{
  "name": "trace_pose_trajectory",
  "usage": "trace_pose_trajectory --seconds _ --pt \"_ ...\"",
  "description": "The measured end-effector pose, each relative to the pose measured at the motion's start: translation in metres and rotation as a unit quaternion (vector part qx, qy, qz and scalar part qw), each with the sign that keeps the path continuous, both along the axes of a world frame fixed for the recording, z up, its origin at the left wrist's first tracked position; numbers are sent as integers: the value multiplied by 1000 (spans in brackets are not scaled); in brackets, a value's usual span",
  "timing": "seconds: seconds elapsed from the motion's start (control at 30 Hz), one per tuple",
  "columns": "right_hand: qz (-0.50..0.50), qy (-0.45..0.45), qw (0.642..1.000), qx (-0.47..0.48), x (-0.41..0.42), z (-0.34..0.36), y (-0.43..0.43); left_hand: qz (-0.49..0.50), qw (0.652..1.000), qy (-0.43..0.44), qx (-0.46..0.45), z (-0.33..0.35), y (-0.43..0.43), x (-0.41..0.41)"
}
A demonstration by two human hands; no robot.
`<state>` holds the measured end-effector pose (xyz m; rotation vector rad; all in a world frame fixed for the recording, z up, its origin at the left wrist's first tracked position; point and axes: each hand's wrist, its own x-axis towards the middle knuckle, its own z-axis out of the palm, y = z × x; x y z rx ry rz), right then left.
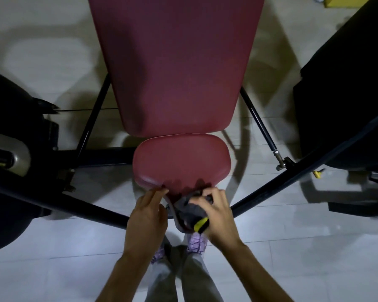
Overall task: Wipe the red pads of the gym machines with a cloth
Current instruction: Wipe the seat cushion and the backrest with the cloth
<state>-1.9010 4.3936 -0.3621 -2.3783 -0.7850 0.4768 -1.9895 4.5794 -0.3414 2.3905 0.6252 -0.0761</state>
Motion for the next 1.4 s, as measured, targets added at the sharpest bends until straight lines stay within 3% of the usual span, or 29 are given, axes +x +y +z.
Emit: trace_pose_trajectory --seconds 0.17,0.27,0.43,0.53,0.67,0.8,0.9,1.1,1.27,1.4 --pt "-158 -12 986 -55 73 -24 11 -20 1000 2 13 -10 -11 7" --pt "-236 -3 971 -40 55 -17 25 6 1000 6 -2 -18 -14 8" --pt "-225 107 966 69 2 -10 14 14 1000 3 7 -13 -19 14" --pt "-212 60 975 30 47 -17 6 -1 1000 2 15 -12 -17 16" --pt "-270 12 960 -69 135 -42 9 -11 1000 -5 10 -15 -12 14" --pt "-271 74 960 3 201 -62 13 -30 999 -19 16 -19 -11 12" --pt "-268 133 952 70 197 -59 11 -25 1000 -4 -3 -22 -10 13" --pt "-293 176 939 31 125 -39 -34 10 999 -9 -40 -16 -10 14" --pt "-283 164 945 16 182 -52 -5 0 999 -3 -37 -22 -13 11" --pt "-212 126 969 24 213 -63 21 -8 999 1 -52 -25 -8 10"
